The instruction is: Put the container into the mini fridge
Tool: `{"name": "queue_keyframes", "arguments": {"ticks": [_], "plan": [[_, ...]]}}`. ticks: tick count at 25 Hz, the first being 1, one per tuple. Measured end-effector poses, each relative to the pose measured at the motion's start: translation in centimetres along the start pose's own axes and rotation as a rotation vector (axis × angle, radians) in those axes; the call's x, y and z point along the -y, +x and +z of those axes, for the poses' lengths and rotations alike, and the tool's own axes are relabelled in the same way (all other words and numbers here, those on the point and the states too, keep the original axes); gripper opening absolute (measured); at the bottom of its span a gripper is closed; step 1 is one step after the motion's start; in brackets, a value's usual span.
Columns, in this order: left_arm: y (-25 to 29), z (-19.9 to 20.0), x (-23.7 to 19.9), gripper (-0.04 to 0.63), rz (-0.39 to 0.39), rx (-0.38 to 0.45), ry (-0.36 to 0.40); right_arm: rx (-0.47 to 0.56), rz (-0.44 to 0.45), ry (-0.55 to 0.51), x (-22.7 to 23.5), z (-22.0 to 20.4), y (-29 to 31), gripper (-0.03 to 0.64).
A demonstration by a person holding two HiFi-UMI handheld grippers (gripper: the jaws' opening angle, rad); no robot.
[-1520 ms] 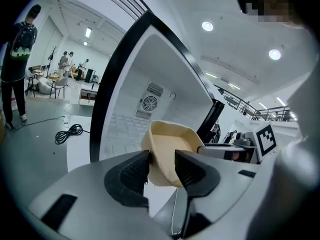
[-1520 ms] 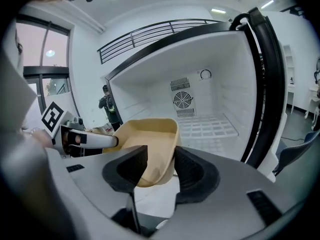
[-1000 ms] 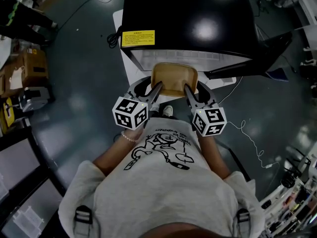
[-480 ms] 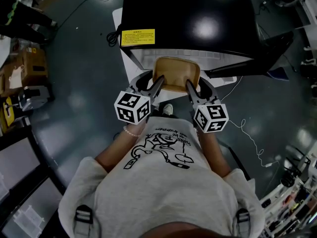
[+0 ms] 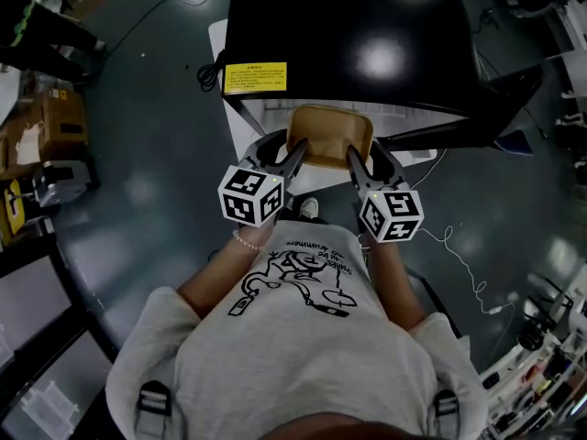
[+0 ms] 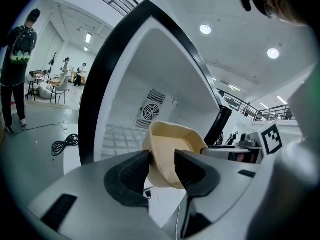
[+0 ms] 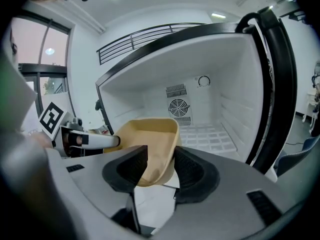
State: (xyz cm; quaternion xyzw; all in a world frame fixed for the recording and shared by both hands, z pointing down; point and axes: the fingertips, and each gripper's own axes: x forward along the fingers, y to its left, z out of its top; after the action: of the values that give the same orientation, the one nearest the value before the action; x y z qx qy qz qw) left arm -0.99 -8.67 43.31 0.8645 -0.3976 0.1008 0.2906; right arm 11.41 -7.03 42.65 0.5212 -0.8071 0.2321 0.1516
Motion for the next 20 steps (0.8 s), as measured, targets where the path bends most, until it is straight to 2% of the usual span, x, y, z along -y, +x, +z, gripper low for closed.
{"name": "queue_keyframes", "arguments": {"ticks": [20], "plan": [[3.6,1.8,-1.3,0.169,0.010,-0.004,0.020,0.012,-0.027,-0.009,2.4,1.5,2.6,0.178]]}}
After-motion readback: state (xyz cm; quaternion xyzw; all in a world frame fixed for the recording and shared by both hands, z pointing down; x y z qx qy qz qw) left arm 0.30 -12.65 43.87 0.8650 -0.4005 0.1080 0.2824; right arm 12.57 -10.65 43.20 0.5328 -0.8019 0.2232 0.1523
